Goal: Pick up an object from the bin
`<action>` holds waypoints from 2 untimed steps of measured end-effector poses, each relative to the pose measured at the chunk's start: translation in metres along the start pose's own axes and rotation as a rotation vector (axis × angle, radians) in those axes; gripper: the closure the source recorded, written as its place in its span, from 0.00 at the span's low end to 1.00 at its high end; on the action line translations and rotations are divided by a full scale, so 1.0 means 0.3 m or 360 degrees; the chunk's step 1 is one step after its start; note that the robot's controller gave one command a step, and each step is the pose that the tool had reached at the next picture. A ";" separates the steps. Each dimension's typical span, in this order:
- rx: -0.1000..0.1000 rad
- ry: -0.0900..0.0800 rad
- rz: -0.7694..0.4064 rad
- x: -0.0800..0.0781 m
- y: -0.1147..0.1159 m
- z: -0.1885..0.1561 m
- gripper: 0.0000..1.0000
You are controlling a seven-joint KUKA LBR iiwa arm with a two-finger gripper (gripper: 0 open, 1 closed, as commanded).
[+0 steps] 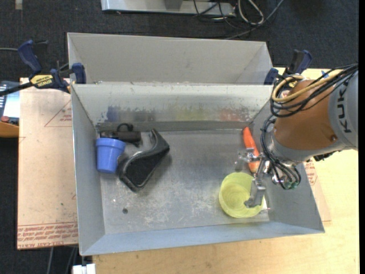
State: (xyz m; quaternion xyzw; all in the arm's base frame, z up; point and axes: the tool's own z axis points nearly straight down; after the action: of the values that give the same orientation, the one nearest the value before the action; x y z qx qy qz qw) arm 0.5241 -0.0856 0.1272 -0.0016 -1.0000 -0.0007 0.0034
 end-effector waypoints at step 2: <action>-0.0001 -0.0012 -0.0304 -0.239 0.028 0.190 0.00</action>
Offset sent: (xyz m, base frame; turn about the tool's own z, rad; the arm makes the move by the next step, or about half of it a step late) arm 0.0707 0.0074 -0.0572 -0.1943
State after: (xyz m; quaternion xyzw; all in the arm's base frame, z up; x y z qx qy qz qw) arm 0.5956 -0.0772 0.0697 0.0939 -0.9956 -0.0012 -0.0004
